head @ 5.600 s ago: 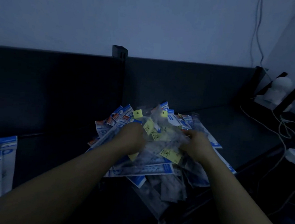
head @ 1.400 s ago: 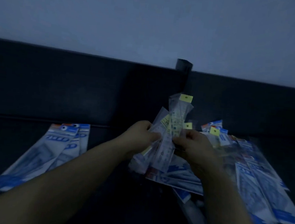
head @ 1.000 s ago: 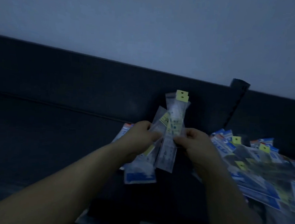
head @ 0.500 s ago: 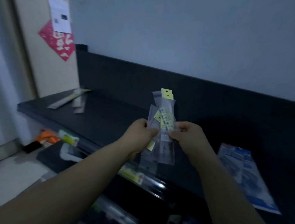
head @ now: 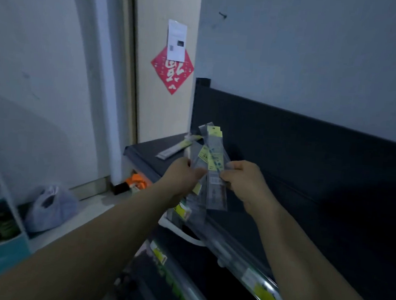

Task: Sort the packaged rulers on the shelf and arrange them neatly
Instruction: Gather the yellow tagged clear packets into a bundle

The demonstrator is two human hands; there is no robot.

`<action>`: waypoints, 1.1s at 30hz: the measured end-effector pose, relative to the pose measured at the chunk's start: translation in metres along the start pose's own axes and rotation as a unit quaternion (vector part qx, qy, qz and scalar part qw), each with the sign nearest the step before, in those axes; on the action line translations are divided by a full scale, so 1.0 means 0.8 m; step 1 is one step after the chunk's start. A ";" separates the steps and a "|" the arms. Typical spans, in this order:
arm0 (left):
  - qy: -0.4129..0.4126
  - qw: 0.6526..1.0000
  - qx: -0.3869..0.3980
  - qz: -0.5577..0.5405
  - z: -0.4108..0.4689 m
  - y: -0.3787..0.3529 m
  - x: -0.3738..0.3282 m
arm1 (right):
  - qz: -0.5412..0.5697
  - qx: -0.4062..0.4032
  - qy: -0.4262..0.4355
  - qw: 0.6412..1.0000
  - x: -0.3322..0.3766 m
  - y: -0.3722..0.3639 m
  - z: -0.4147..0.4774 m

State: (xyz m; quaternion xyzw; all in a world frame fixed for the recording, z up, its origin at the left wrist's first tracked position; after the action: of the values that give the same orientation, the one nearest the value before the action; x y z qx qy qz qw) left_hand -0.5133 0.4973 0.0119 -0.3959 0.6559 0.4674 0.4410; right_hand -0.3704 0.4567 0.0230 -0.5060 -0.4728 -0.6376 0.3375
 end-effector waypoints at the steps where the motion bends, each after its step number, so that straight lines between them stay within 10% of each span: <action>1: -0.002 1.000 -0.004 -0.002 0.010 0.007 0.000 | 0.003 0.007 -0.002 1.000 0.001 -0.010 0.013; 16: 0.003 0.999 -0.045 0.028 0.227 0.057 0.003 | -0.023 -0.005 -0.027 0.999 -0.006 -0.084 0.209; 33: -0.106 0.902 0.001 0.419 0.369 0.089 0.040 | -0.316 -0.061 -0.069 0.944 -0.055 -0.129 0.282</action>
State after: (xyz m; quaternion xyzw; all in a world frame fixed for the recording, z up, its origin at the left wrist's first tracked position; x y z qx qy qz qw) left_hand -0.5274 0.7960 -0.0511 -0.0321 0.7112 0.6476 0.2717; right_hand -0.3794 0.7011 -0.0371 -0.3932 -0.5903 -0.7029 0.0541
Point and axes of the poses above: each hand's wrist, its own z-axis towards the middle knuckle, its own y-axis out of the back of the hand, x = y × z, the point moved 3 cm from there along z, towards the middle knuckle, and after that the axes turned 5 degrees about y, right-handed, at the moved point
